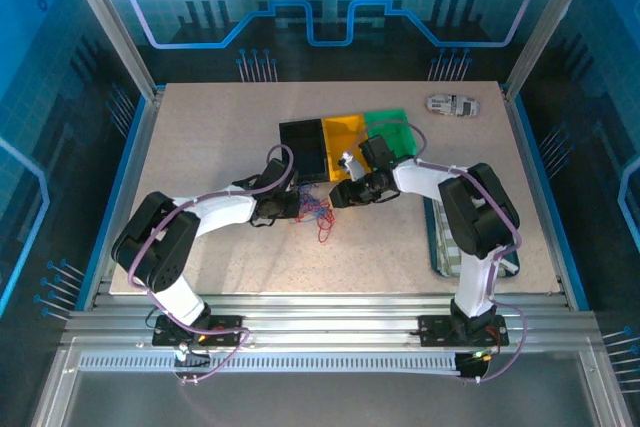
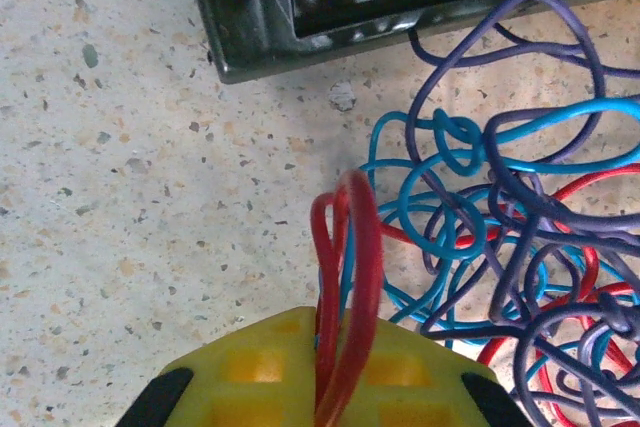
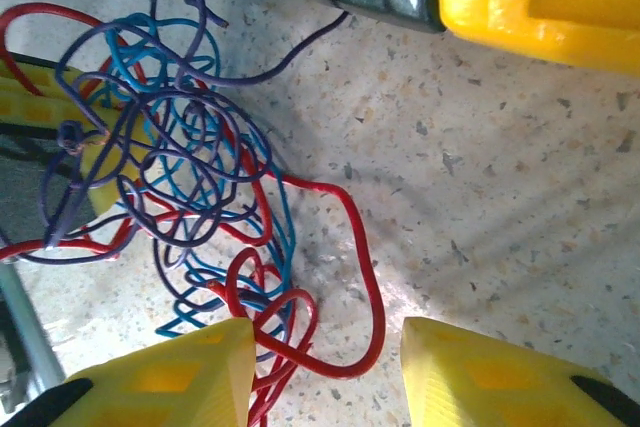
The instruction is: Untangle the cables
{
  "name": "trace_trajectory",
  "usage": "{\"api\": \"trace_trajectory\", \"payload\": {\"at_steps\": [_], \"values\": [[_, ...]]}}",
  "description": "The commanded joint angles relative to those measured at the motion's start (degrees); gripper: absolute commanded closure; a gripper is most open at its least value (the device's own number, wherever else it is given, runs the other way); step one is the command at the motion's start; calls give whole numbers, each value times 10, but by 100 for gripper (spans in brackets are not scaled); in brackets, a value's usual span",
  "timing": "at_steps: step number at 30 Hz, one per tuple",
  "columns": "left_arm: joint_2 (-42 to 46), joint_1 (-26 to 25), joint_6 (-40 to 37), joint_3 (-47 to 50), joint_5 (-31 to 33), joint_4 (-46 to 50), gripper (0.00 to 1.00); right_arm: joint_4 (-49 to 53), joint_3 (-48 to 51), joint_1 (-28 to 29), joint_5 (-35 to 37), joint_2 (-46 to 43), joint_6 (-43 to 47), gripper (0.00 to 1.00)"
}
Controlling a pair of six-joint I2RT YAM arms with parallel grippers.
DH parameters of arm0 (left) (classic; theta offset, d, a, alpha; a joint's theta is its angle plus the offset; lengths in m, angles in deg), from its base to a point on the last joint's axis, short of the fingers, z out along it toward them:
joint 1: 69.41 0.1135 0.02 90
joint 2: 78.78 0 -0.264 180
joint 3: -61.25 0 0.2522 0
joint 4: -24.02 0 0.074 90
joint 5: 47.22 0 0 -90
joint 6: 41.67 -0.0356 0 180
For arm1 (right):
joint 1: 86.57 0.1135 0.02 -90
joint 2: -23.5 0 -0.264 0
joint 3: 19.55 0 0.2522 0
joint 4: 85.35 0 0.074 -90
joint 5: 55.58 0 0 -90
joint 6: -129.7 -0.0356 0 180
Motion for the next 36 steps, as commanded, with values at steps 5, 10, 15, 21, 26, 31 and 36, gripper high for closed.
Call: {"api": "trace_trajectory", "payload": {"at_steps": [5, 10, 15, 21, 26, 31, 36], "values": [[10, -9, 1, 7, 27, -9, 100, 31, -29, -12, -80, 37, -9, 57], [8, -15, -3, 8, 29, -11, 100, 26, -36, -12, -76, 42, -12, 57], [4, -17, -5, 8, 31, -11, 100, 8, -41, -13, -89, 47, -26, 71], [-3, -17, -5, 5, 36, -11, 100, -21, -42, -14, -109, 37, -47, 99], [-7, -18, 0, 2, 43, -9, 100, -41, -30, -15, -114, 21, -61, 100], [-10, -18, -1, 1, 41, -14, 100, -32, -29, -13, -121, 24, -54, 83], [-12, -18, 1, -2, 40, -19, 100, -20, -38, -12, -125, 36, -49, 77]]}}
